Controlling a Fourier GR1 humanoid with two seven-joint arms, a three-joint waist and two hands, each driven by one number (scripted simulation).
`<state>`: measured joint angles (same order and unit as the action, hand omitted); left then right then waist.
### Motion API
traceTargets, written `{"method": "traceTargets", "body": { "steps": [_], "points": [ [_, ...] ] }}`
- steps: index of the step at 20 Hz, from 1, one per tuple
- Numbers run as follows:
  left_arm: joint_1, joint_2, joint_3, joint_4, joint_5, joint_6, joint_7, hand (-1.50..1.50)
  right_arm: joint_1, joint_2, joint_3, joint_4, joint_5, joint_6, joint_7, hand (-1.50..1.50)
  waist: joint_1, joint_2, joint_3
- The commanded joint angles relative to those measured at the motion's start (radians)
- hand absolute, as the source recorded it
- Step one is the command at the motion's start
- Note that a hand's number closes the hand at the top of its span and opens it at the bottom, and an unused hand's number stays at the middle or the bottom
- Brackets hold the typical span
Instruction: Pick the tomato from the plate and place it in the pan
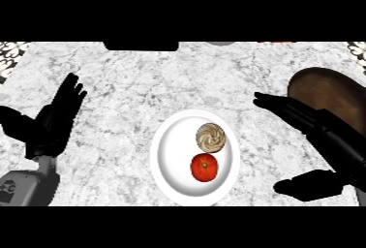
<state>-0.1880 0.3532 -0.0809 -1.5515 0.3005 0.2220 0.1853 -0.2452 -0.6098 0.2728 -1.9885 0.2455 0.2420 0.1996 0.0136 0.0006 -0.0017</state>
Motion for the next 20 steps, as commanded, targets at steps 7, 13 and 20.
{"method": "traceTargets", "body": {
  "steps": [7, 13, 20],
  "points": [
    [-0.002, -0.012, -0.010, -0.025, -0.022, -0.004, 0.022, 0.00, -0.283, 0.074, 0.262, 0.150, 0.098, 0.286, 0.306, -1.50, 0.018, 0.001, -0.001],
    [0.011, -0.024, 0.015, -0.016, -0.036, -0.006, 0.016, 0.00, -0.304, 0.154, 0.295, 0.154, 0.027, 0.472, 0.458, -1.50, -0.008, -0.002, 0.001],
    [0.029, -0.045, 0.049, 0.027, -0.024, -0.050, -0.032, 0.00, -0.293, 0.196, 0.393, 0.029, 0.162, 0.543, 0.597, -1.50, -0.013, -0.003, 0.001]
  ]
}}
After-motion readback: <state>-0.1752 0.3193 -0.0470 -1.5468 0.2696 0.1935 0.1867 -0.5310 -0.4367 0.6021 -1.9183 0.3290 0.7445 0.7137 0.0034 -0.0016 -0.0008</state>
